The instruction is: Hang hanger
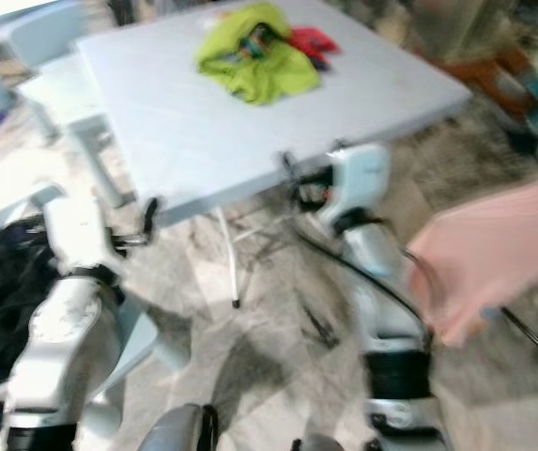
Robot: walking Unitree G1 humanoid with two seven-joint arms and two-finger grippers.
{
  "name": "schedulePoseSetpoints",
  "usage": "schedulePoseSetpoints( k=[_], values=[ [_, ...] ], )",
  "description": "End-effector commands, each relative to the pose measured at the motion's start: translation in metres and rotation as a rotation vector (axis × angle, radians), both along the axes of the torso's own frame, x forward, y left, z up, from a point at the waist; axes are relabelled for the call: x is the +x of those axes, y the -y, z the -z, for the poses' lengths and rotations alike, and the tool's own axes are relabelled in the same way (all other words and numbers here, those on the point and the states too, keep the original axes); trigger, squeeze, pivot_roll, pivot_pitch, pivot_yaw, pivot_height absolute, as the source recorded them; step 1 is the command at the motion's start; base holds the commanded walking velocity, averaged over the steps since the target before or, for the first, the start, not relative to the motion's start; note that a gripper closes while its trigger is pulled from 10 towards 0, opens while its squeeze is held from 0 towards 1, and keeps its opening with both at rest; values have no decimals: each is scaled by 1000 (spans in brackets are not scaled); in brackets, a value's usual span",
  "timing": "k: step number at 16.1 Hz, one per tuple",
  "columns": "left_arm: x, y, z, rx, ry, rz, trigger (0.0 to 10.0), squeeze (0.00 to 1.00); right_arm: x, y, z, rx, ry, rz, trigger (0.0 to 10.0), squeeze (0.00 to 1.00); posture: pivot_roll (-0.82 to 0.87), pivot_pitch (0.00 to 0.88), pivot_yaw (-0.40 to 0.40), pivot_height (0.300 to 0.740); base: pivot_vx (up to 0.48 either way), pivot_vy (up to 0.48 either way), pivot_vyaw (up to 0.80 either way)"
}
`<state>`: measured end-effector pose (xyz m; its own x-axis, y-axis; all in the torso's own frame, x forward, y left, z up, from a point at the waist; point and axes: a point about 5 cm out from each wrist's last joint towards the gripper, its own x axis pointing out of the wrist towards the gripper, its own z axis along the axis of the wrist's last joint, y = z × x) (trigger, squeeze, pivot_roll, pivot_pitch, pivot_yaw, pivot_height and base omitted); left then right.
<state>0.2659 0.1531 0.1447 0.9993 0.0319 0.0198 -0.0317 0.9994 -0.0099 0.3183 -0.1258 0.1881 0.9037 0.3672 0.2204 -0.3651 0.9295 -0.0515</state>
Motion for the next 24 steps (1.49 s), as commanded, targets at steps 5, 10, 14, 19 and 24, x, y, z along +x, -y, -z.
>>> schedulePoseSetpoints(
  k=[5, 10, 14, 19, 24],
  values=[
    [5, -12, 0, -4, -7, -106, 10000, 0, 6, 1, -3, 113, -37, 11, 10000, 0, 45, 75, 15, 740, 0, 0, 800],
    [10, -13, 2, -13, -25, -143, 10000, 0, 12, -2, -8, 152, -53, -5, 10000, 0, 24, 79, 22, 740, 0, 0, 794],
    [16, -13, -3, -5, -10, -144, 10000, 0, 13, -7, -9, 216, -102, -10, 10000, 0, 23, 90, 32, 740, 0, 0, 784],
    [14, -17, 2, -28, -34, -137, 10000, 0, 6, -14, -4, 200, -129, -36, 10000, 0, 29, 89, 34, 740, 0, 0, 559],
    [14, -19, 0, -57, -12, -114, 10000, 0, 4, -18, -3, 180, -137, -50, 10000, 0, 30, 89, 23, 740, 352, 0, 0]
  ],
)
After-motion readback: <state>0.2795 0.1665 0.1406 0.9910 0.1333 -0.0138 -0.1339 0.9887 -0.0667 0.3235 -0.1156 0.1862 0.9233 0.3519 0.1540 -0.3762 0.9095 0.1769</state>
